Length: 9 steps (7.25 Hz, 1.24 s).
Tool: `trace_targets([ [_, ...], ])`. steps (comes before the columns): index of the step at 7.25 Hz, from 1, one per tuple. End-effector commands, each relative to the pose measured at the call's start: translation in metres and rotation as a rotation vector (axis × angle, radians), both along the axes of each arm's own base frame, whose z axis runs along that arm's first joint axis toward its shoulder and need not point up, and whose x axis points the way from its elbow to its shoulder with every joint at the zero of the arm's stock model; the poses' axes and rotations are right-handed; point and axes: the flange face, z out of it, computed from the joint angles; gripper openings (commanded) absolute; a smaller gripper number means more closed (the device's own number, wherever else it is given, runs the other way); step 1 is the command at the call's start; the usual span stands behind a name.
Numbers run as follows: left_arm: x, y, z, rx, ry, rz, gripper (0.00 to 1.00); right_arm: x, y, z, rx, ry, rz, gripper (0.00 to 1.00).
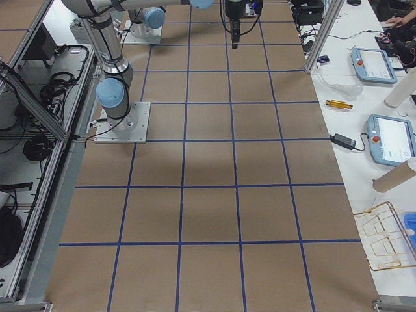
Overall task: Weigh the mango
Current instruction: 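Close the left gripper on the mango and lift it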
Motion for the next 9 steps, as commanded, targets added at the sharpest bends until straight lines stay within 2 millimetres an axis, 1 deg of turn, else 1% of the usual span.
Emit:
trace_targets([
  [1,0.012,-0.009,-0.014,-0.022,-0.027,-0.083,1.00,0.000,0.000,0.000,0.001,-0.001,0.000,1.00],
  [2,0.014,-0.011,-0.023,-0.026,-0.021,-0.129,1.00,0.000,0.000,0.001,-0.001,0.000,0.000,1.00],
  [3,0.015,-0.012,-0.040,-0.013,-0.017,-0.179,1.00,0.000,0.000,0.000,0.001,0.000,0.000,1.00],
  [4,0.015,-0.012,-0.046,-0.007,-0.021,-0.220,1.00,-0.001,0.000,0.000,0.001,0.000,-0.002,1.00],
  [6,0.022,-0.013,-0.052,-0.011,-0.026,-0.222,1.00,0.000,0.000,0.000,0.001,0.000,0.000,1.00],
  [9,0.025,-0.014,-0.069,-0.004,-0.018,-0.228,1.00,0.000,0.000,0.000,0.001,0.000,0.000,1.00],
])
